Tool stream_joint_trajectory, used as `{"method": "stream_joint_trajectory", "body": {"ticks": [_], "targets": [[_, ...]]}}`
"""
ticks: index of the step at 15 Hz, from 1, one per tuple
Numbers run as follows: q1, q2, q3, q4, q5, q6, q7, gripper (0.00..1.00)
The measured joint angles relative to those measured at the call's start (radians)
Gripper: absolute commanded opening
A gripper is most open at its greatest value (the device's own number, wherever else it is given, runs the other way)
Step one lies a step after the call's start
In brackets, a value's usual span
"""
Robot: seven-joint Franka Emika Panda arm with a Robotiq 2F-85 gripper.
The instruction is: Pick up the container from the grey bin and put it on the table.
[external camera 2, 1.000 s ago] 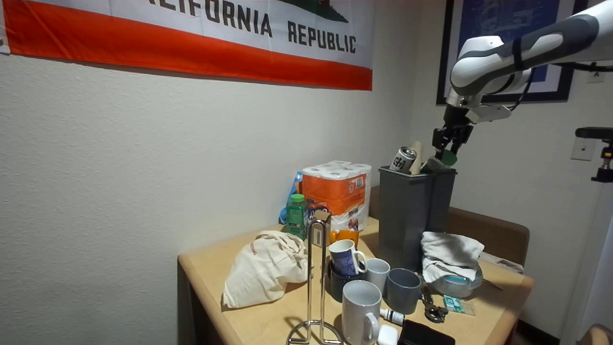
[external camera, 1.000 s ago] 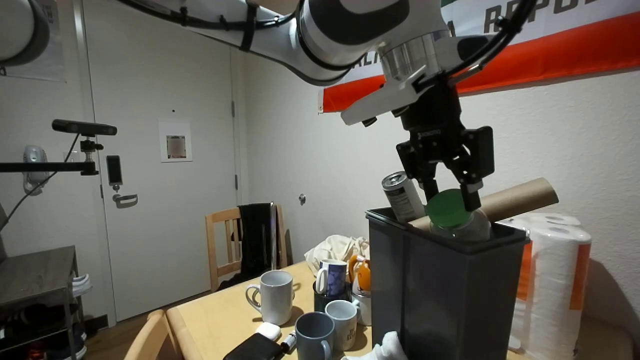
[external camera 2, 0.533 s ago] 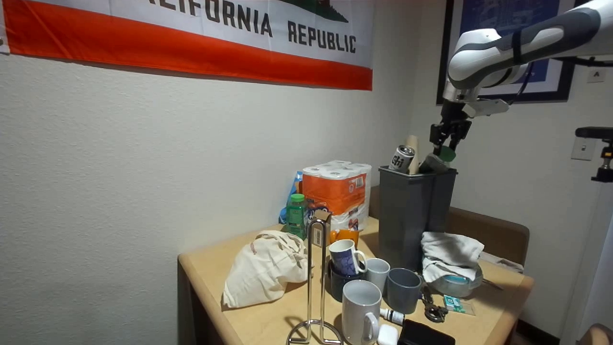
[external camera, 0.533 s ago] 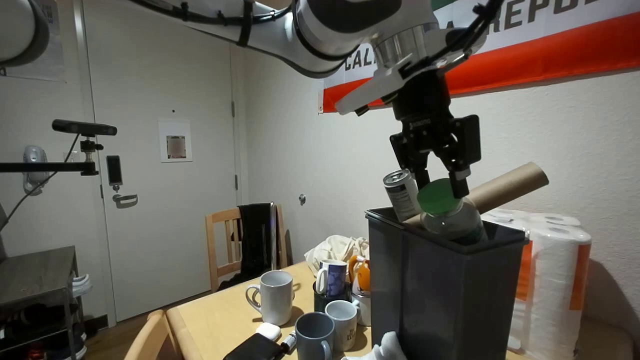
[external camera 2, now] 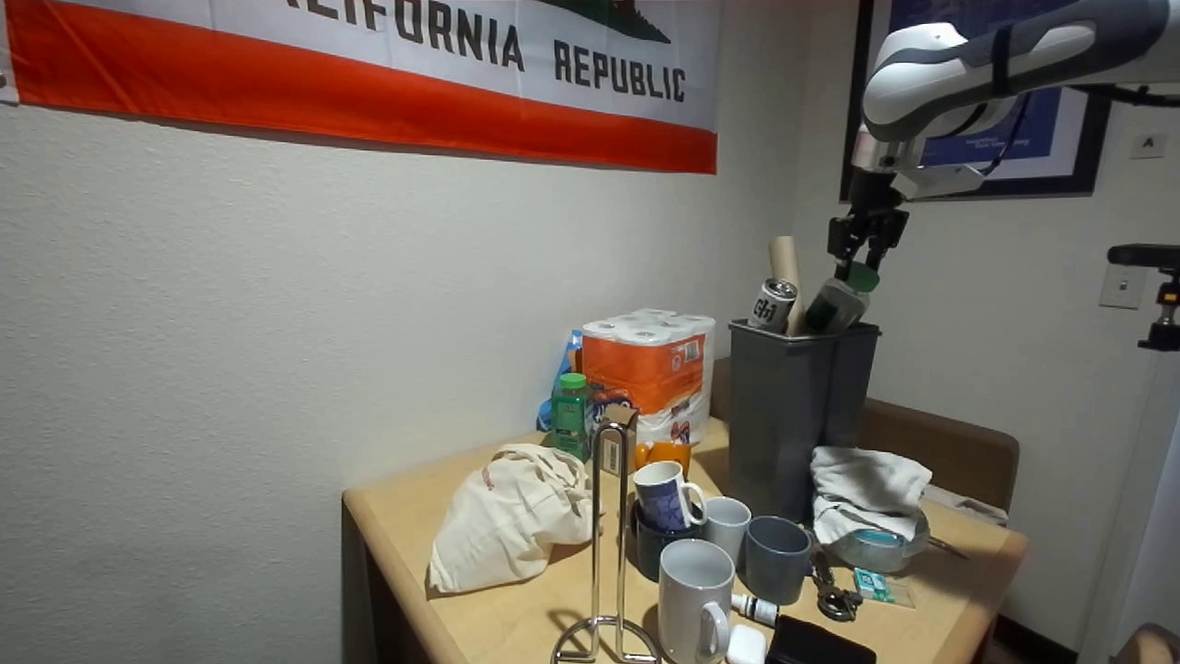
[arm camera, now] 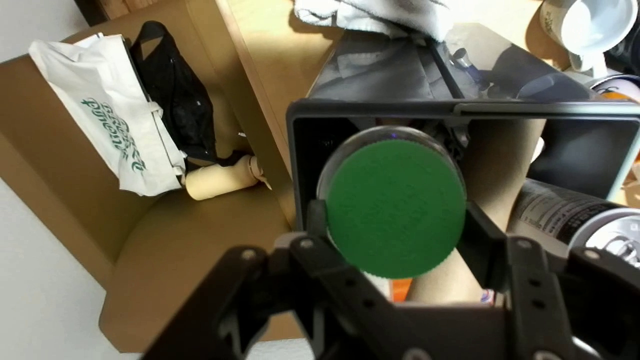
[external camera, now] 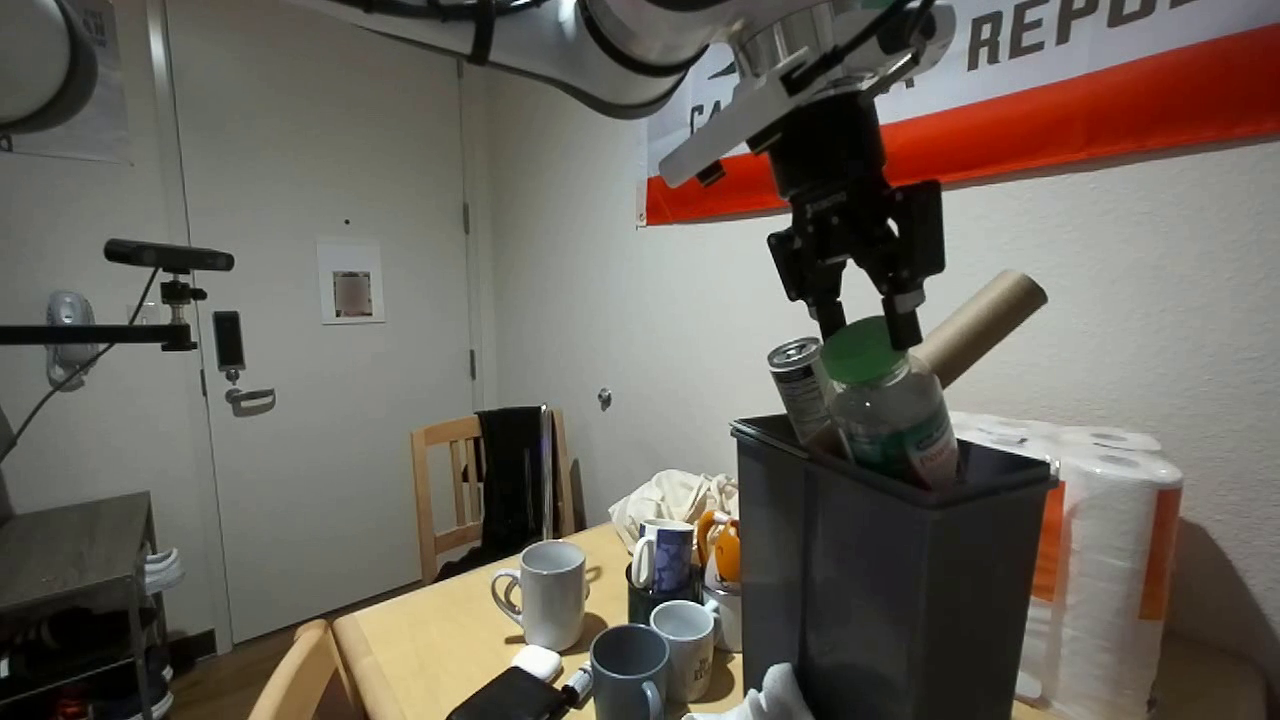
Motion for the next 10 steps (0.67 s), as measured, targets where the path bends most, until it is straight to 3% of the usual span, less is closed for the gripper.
{"method": "stream_joint_trajectory", "body": {"ticks": [10], "targets": [[0.054,-0.002,0.004,0.158,-0.117,-0.148,0.045,0.40]]}}
